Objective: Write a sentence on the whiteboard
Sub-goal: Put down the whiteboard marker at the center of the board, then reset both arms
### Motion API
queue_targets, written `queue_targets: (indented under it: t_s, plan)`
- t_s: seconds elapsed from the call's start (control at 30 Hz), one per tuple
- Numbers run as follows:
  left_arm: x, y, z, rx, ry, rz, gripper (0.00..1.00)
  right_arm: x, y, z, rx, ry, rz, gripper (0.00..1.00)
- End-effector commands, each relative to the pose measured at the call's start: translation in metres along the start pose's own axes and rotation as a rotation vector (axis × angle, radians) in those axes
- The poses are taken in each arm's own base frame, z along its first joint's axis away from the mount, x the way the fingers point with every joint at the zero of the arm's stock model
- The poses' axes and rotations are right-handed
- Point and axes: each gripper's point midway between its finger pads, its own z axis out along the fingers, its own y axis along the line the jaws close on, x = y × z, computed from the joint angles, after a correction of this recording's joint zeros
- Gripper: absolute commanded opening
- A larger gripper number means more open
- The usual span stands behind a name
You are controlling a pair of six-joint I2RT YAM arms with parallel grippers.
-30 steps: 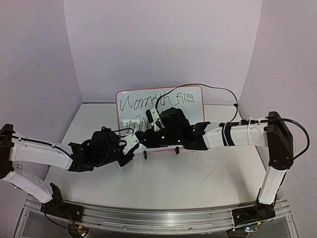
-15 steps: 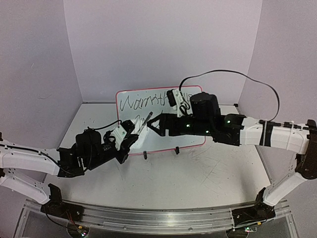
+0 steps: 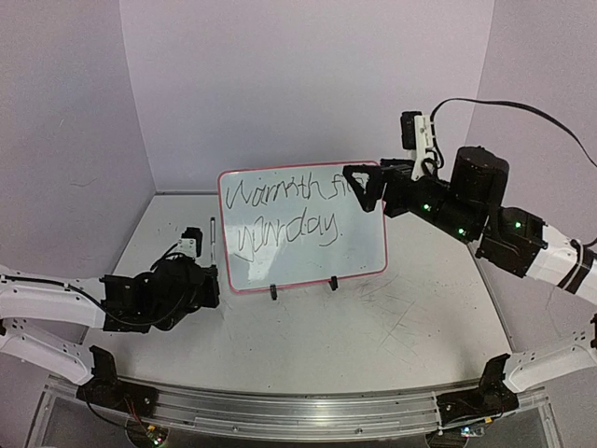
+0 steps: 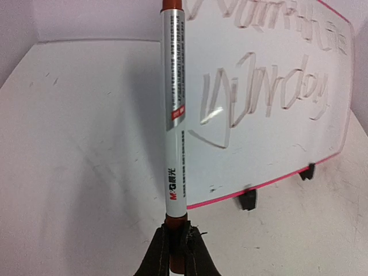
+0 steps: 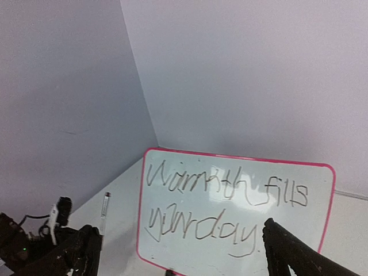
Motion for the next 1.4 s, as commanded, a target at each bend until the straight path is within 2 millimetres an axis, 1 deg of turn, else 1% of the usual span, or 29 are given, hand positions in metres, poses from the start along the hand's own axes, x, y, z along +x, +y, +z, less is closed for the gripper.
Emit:
queue_targets:
  t_s: [0.0,0.07,0.17,0.23,0.3,0.43,0.53,0.6,0.7,0.73,0.83,0.9,0.97,1.03,1.13,1.17,1.2,1.33,1.37]
  plan:
    - [0.033,0.075,-0.012,-0.352,0.049,-0.279,0.0,0.005,-0.03,-0.002,0.164,0.0,-0.147,0.98]
    - [0.049,0.084,-0.004,-0.395,0.113,-0.312,0.0,-0.004,-0.032,-0.008,0.18,-0.025,-0.169,0.98]
    - [0.073,0.086,0.011,-0.431,0.214,-0.33,0.0,-0.014,-0.034,-0.017,0.187,-0.056,-0.192,0.98]
    - [0.082,0.084,0.019,-0.444,0.263,-0.31,0.0,-0.017,-0.038,-0.023,0.199,-0.074,-0.191,0.98]
    - [0.086,0.082,0.026,-0.454,0.293,-0.294,0.0,-0.018,-0.042,-0.028,0.217,-0.084,-0.189,0.98]
    - [0.098,0.077,0.034,-0.457,0.355,-0.273,0.0,-0.018,-0.048,-0.036,0.24,-0.094,-0.183,0.98]
    - [0.105,0.076,0.038,-0.461,0.386,-0.252,0.09,-0.018,-0.05,-0.041,0.245,-0.101,-0.179,0.98]
    - [0.105,0.075,0.039,-0.46,0.39,-0.244,0.14,-0.019,-0.052,-0.043,0.251,-0.104,-0.181,0.98]
    - [0.096,0.072,0.038,-0.443,0.38,-0.234,0.22,-0.022,-0.056,-0.046,0.28,-0.113,-0.182,0.98]
    - [0.089,0.07,0.036,-0.429,0.364,-0.235,0.28,-0.025,-0.058,-0.048,0.293,-0.118,-0.183,0.98]
    - [0.062,0.064,0.03,-0.374,0.313,-0.24,0.46,-0.034,-0.065,-0.056,0.337,-0.139,-0.2,0.98]
    - [0.033,0.054,0.021,-0.31,0.264,-0.234,0.58,-0.042,-0.07,-0.063,0.365,-0.156,-0.213,0.98]
    - [-0.005,0.043,0.008,-0.229,0.194,-0.217,0.76,-0.053,-0.074,-0.072,0.393,-0.177,-0.225,0.98]
    - [-0.054,0.035,-0.011,-0.16,0.086,-0.214,0.86,-0.065,-0.075,-0.081,0.403,-0.202,-0.234,0.98]
    - [-0.126,0.029,-0.045,-0.092,-0.085,-0.159,0.9,-0.083,-0.077,-0.096,0.414,-0.242,-0.239,0.98]
    - [-0.155,0.024,-0.06,-0.056,-0.151,-0.121,0.91,-0.088,-0.078,-0.1,0.421,-0.254,-0.239,0.98]
    - [-0.181,0.013,-0.073,0.008,-0.212,-0.103,0.91,-0.094,-0.079,-0.105,0.428,-0.266,-0.24,0.98]
    - [-0.26,-0.02,-0.122,0.185,-0.406,0.023,0.91,-0.113,-0.081,-0.118,0.453,-0.3,-0.247,0.98]
    - [-0.275,-0.026,-0.133,0.216,-0.445,0.046,0.91,-0.118,-0.083,-0.121,0.464,-0.309,-0.248,0.98]
